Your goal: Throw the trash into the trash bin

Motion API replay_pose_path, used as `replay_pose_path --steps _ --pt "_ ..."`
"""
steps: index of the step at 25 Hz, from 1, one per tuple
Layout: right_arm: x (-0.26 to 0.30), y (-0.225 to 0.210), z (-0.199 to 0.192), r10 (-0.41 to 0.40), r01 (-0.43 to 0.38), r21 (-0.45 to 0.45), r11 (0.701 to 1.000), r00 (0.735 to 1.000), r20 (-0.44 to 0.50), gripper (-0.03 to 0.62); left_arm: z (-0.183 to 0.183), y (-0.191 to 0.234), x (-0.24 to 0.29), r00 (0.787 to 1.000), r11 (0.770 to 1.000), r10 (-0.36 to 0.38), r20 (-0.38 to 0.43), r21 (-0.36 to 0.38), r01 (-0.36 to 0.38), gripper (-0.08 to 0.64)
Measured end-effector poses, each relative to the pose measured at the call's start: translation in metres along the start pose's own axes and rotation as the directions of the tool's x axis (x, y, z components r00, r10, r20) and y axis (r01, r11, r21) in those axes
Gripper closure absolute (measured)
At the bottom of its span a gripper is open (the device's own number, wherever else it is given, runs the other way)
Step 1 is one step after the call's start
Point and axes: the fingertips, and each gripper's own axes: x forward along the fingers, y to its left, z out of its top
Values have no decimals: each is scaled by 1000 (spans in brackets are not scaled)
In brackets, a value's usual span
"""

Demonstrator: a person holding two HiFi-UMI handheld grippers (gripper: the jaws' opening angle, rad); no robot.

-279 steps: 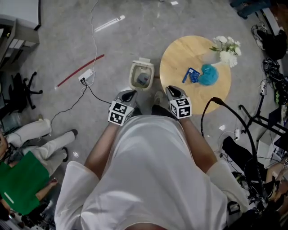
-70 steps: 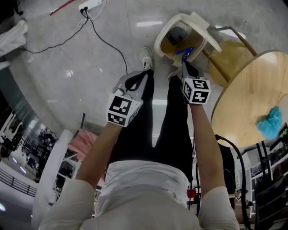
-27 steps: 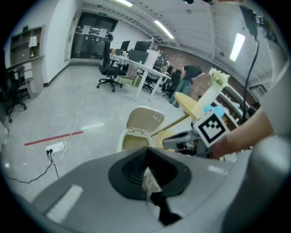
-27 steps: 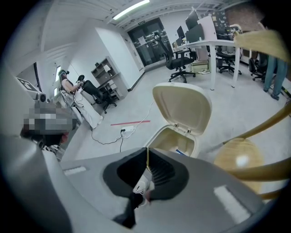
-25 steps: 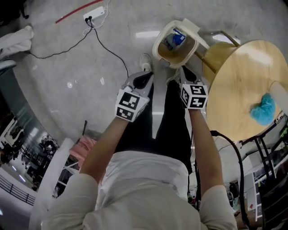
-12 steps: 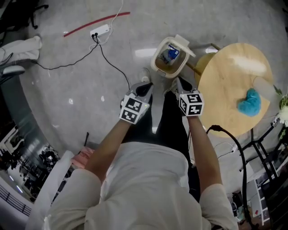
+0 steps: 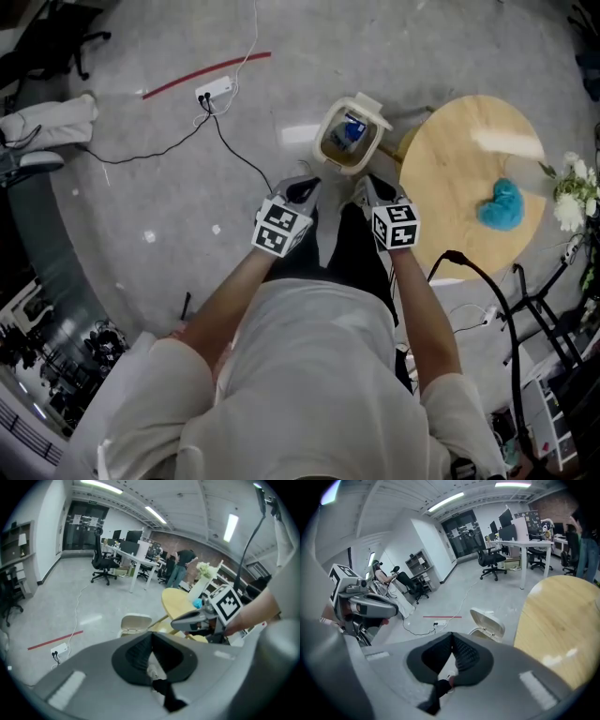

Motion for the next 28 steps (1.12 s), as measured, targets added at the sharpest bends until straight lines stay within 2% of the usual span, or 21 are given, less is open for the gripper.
replay_pose_path --steps 6,13,20,28 --pt "-31 -1 19 -27 27 0 1000 1000 9 592 25 -7 -24 1000 1000 -1 12 21 1 555" --pt "-63 13 32 -24 25 -16 1000 999 28 591 31 -26 -45 1000 997 -31 -6 73 31 555" --pt "-89 25 35 -36 37 -21 999 998 59 591 44 -38 -59 999 999 -44 7 32 44 554" --pt "-115 29 46 -60 62 -26 998 993 98 591 51 -54 -72 997 992 -79 -7 102 79 554"
